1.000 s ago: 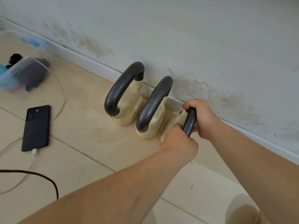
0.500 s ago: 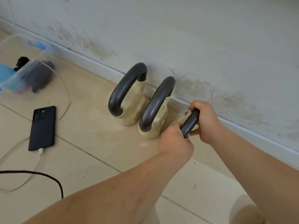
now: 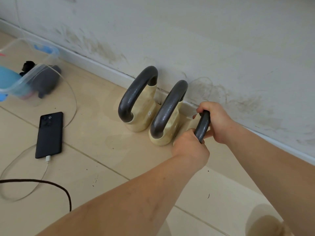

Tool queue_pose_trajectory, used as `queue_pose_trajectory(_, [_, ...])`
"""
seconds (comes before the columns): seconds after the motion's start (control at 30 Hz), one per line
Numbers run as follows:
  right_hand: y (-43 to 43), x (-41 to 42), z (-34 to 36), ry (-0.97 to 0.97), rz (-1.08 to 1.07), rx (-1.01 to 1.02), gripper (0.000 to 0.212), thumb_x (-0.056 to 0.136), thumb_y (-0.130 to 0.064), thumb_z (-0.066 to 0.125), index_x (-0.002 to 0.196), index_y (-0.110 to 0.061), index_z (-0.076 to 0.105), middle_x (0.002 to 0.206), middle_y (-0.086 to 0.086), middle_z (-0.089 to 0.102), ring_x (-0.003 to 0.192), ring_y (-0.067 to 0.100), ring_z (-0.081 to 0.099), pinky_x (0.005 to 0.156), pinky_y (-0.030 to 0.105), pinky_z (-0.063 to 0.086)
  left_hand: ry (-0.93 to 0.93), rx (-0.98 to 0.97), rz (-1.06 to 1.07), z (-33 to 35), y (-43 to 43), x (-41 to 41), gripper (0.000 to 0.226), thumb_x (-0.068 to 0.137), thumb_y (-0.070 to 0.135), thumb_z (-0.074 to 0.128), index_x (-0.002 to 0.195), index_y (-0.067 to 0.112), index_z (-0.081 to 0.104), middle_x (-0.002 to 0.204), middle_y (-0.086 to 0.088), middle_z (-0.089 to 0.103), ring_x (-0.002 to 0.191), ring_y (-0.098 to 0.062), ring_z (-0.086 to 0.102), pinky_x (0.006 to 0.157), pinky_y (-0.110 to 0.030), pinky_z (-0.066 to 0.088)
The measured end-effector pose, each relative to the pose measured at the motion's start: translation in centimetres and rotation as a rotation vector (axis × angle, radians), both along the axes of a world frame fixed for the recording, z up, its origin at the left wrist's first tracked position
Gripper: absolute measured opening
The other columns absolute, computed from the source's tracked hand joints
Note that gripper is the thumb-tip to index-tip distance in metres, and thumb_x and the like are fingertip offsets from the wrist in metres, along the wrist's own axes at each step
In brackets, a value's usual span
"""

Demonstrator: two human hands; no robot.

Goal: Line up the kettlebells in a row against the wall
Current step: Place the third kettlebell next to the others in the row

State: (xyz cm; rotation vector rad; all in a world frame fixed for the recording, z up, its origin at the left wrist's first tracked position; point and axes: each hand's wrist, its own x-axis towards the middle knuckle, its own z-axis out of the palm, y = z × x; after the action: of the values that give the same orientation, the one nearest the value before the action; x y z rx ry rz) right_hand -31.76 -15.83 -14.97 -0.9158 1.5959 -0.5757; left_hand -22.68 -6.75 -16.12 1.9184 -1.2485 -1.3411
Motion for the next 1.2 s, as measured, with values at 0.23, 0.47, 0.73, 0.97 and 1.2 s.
queue_pose_trajectory(0.23, [0.3,0.2,0.1,-0.013,-0.019,0.006,0.023,0.062,-0.033,0.064,0.082,-0.022,0.059,0.103,0.011,0.06,0.09,0.032,0.059,0.102,0.072,0.05,0.039,-0.02,-0.091,-0.9,-0.5,0.6,0.008,0.093,0.02,0.057,0.1,0.017,0.06,0.081,-0.004,0.059,0.074,-0.031,0.06,0.068,-0.036,0.054])
queue_pose_trajectory(0.47, [0.6,0.2,0.3,-0.011,-0.048,0.02,0.024,0.061,-0.033,0.062,0.082,-0.023,0.059,0.103,0.01,0.059,0.088,0.031,0.057,0.102,0.072,0.05,0.057,-0.035,-0.156,-1.6,-0.9,1.2,0.003,0.092,0.023,0.056,0.093,0.02,0.057,0.075,0.0,0.054,0.063,-0.025,0.053,0.059,-0.032,0.048])
queue_pose_trajectory(0.73, [0.4,0.0,0.6,-0.003,-0.015,0.049,0.026,0.062,-0.032,0.062,0.085,-0.021,0.056,0.101,0.011,0.059,0.084,0.03,0.056,0.083,0.051,0.053,0.01,-0.031,-0.163,-0.7,-0.7,1.4,0.015,0.092,0.022,0.056,0.106,0.019,0.059,0.082,-0.001,0.059,0.073,-0.028,0.06,0.068,-0.036,0.055])
queue_pose_trajectory(0.97, [0.5,-0.1,0.4,0.014,-0.038,0.053,0.028,0.077,-0.04,0.065,0.099,-0.024,0.062,0.106,0.003,0.061,0.094,0.026,0.059,0.085,0.051,0.048,0.031,0.033,-0.105,0.2,-0.2,1.2,0.032,0.089,0.019,0.058,0.12,0.018,0.051,0.102,-0.005,0.063,0.082,-0.026,0.063,0.066,-0.031,0.05])
queue_pose_trajectory(1.2, [5.1,-4.2,1.0,0.176,-0.202,-0.054,0.044,0.097,-0.055,0.055,0.109,-0.015,0.067,0.112,0.011,0.076,0.107,0.031,0.072,0.099,0.055,0.057,0.092,0.235,0.242,-1.5,3.8,-0.1,0.064,0.074,0.028,0.067,0.133,0.008,0.052,0.11,-0.011,0.069,0.094,-0.032,0.069,0.083,-0.037,0.058])
